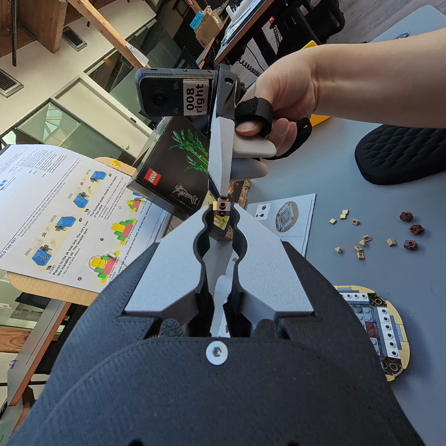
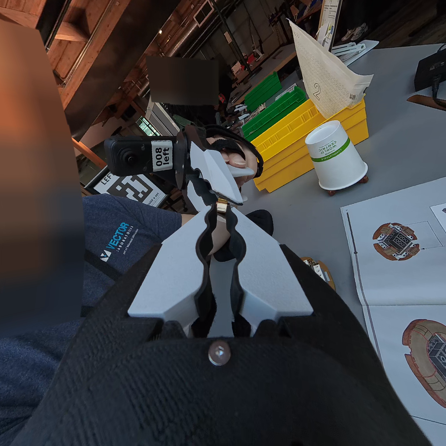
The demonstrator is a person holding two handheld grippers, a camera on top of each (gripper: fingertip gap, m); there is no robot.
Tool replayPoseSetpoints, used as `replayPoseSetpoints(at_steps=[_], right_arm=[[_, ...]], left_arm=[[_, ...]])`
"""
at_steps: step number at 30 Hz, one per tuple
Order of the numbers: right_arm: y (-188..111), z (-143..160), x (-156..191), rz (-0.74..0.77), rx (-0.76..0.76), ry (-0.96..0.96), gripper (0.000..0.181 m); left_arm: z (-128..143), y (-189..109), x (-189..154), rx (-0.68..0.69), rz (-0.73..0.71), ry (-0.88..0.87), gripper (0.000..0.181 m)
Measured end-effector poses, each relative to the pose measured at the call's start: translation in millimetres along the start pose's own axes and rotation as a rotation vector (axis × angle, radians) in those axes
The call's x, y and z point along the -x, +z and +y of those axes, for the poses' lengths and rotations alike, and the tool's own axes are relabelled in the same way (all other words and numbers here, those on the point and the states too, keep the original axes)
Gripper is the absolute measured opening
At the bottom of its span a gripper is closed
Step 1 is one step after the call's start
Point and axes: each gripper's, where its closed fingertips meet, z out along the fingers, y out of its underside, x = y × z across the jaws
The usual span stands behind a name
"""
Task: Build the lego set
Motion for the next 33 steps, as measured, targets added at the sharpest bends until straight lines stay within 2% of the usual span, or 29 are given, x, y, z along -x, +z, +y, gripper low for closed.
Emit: replayPoseSetpoints(at_steps=[9,12,17,23,26,33], right_arm=[[1,-5,-5,0.017,-0.021,-0.022,0.007],[-8,-12,-14,0.066,-0.068,-0.029,0.017],[-17,-16,-13,0.036,-0.104,0.004,0.016],[0,2,-11,0.017,0.004,0.028,0.016],[1,5,-16,0.025,0.02,0.038,0.007],[-3,13,-19,0.018,0.057,0.048,0.007]], left_arm=[[3,-1,5,-0.015,-0.027,0.022,0.011],[5,-2,5,-0.01,-0.011,-0.008,0.011],[7,-2,4,0.0,-0.003,-0.009,0.011],[13,5,-2,0.027,0.015,0.008,0.011],[14,6,-5,0.031,0.023,0.012,0.011],[17,10,-12,0.02,0.078,-0.078,0.015]])
